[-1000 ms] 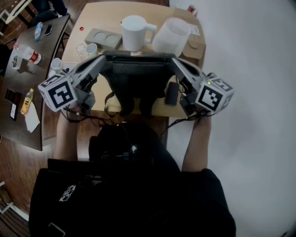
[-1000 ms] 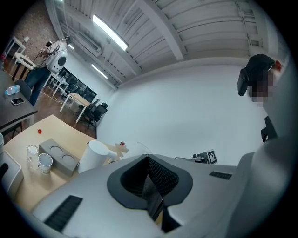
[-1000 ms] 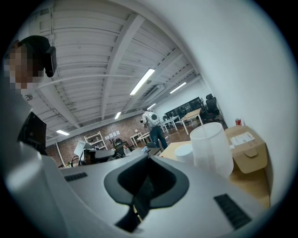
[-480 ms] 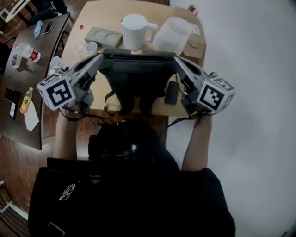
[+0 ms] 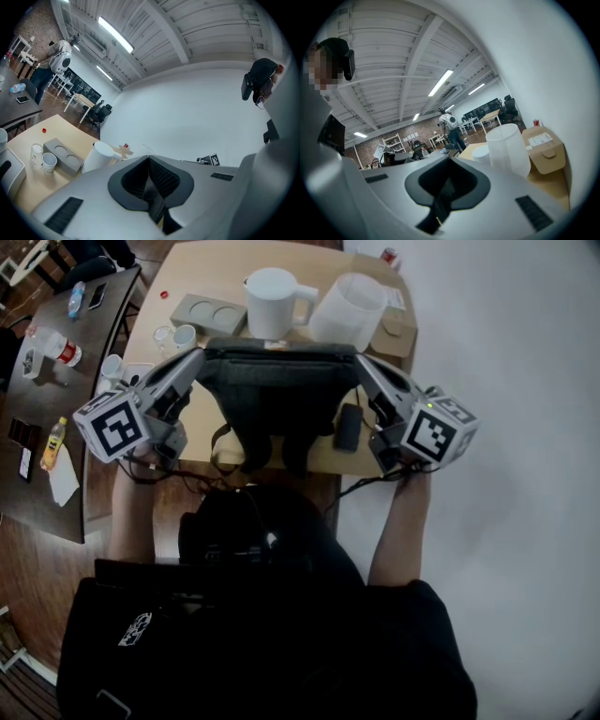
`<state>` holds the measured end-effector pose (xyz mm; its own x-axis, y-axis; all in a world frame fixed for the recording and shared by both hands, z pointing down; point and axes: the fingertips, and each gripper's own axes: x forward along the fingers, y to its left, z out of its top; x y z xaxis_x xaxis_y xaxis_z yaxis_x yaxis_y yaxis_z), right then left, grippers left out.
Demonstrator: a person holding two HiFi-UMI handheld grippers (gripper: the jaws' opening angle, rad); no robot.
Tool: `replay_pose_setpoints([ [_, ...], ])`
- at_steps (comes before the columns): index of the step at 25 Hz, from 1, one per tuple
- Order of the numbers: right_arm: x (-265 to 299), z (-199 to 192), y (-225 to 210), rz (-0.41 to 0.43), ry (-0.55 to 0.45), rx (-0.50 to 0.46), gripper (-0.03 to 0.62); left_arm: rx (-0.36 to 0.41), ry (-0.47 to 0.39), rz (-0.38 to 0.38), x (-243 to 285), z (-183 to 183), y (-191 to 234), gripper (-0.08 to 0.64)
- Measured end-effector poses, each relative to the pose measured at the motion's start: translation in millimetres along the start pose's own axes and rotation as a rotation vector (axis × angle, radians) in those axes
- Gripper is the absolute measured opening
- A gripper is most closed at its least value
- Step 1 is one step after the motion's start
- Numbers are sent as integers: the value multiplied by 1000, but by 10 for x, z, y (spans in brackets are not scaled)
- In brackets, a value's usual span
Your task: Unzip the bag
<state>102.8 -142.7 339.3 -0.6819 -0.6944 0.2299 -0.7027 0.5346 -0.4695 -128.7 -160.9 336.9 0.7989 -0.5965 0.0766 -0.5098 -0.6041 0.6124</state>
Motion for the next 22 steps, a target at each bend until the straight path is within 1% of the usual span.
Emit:
replay_pose_setpoints([
  [3, 3, 49, 28, -9, 5, -28, 11, 0, -1, 6, -10, -2, 16, 5],
  [7, -21, -19, -58, -8, 5, -4, 12, -1, -3, 9, -21, 6, 28, 5],
  [10, -23, 5, -47, -8, 4, -3, 11, -2, -5, 13, -22, 5, 38, 5],
  [13, -25, 45, -24, -11, 6, -22, 12, 0, -9, 22, -33, 5, 63, 5],
  [18, -43, 29, -82, -14, 5, -14, 11, -2, -12, 26, -39, 4, 86, 5],
  [22, -72, -19, -192, -27, 1, 15, 12, -5, -13, 31, -46, 8, 109, 5],
])
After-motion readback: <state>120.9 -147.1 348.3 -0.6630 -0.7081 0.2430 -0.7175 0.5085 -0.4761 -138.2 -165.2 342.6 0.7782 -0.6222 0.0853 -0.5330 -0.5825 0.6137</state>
